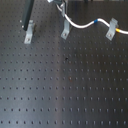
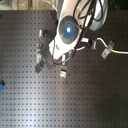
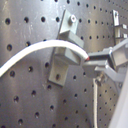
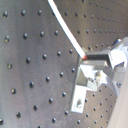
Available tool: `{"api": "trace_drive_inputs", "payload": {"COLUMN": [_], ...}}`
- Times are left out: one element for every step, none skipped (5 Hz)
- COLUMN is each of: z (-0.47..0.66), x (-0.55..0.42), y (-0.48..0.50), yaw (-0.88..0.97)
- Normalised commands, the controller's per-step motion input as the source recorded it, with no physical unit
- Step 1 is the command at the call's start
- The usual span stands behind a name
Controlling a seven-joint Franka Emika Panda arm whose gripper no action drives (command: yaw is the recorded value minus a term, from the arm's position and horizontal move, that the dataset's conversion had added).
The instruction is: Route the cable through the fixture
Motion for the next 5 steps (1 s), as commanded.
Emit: {"api": "trace_drive_inputs", "payload": {"z": [0.23, 0.28, 0.25, 0.36, 0.00], "x": [-0.258, -0.251, -0.233, -0.161, -0.013], "y": [0.130, 0.246, 0.259, 0.171, 0.012], "yaw": [-0.26, -0.23, -0.13, -0.22, 0.00]}}
